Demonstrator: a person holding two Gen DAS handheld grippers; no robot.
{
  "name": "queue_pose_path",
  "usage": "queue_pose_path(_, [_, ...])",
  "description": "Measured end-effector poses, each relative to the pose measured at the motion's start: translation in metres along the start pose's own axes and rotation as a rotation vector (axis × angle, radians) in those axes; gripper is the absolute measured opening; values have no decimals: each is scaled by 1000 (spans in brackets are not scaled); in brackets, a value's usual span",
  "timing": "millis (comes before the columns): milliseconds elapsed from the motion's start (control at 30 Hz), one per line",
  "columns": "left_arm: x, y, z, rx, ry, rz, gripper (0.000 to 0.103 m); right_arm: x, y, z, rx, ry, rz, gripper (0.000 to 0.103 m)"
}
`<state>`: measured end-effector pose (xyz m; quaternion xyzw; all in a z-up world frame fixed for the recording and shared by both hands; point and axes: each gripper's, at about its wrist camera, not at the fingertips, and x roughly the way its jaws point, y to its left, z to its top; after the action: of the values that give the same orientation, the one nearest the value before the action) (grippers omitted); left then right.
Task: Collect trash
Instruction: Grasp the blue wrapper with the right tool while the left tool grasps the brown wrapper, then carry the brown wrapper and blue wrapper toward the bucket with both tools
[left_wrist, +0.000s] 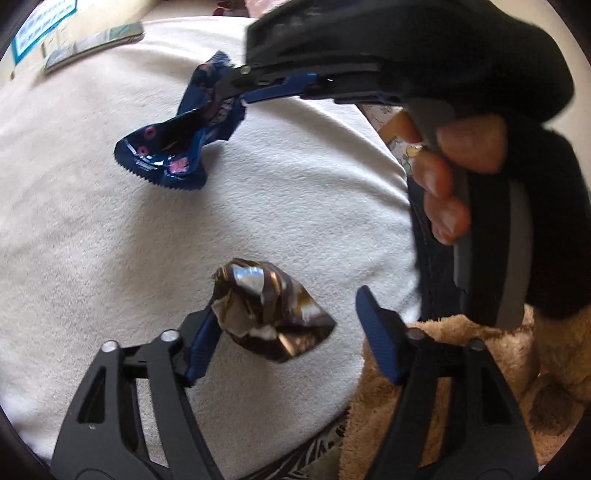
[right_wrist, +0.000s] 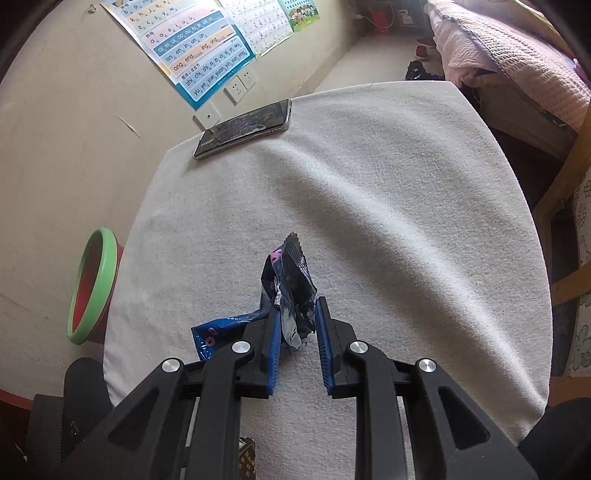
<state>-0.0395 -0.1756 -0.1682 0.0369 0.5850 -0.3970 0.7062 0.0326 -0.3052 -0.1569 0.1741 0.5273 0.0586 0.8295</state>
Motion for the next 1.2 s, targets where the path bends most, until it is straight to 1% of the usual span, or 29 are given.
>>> queue_pose_path(33, [0, 3, 0, -9, 3, -3, 48, 0, 0, 0, 0, -3, -2, 19])
queue_pose_path(67, [1, 6, 0, -20, 8, -4, 46, -1, 0, 0, 0, -6, -4, 19])
queue_pose_path(200, [-3, 11, -1, -39, -6, -21, 44, -2, 0, 0, -3, -12, -11, 18])
queue_pose_path(300, [-17, 19, -4, -44, -35, 2, 44, -5, 0, 1, -3, -18, -10, 18])
queue_pose_path(400, [-34, 28, -9, -82, -84, 27, 44, -9, 1, 2, -9, -27, -10, 18])
queue_pose_path(533, [-67, 49, -6, -152, -182, 98, 44, -13, 7, 4, -25, -39, -4, 18])
queue_pose_path(633, [-92, 64, -5, -196, -256, 151, 44, -15, 18, 5, -60, -43, -1, 18])
queue_pose_path(733, [-109, 74, -4, -219, -306, 196, 44, -17, 33, 5, -106, -44, 5, 18])
queue_pose_path(967, [-124, 86, -11, -287, -370, 248, 44, -20, 72, 2, -211, -44, 42, 18])
queue_pose_path(1200, [-149, 107, -16, -347, -431, 297, 44, -22, 101, -3, -282, -40, 77, 18])
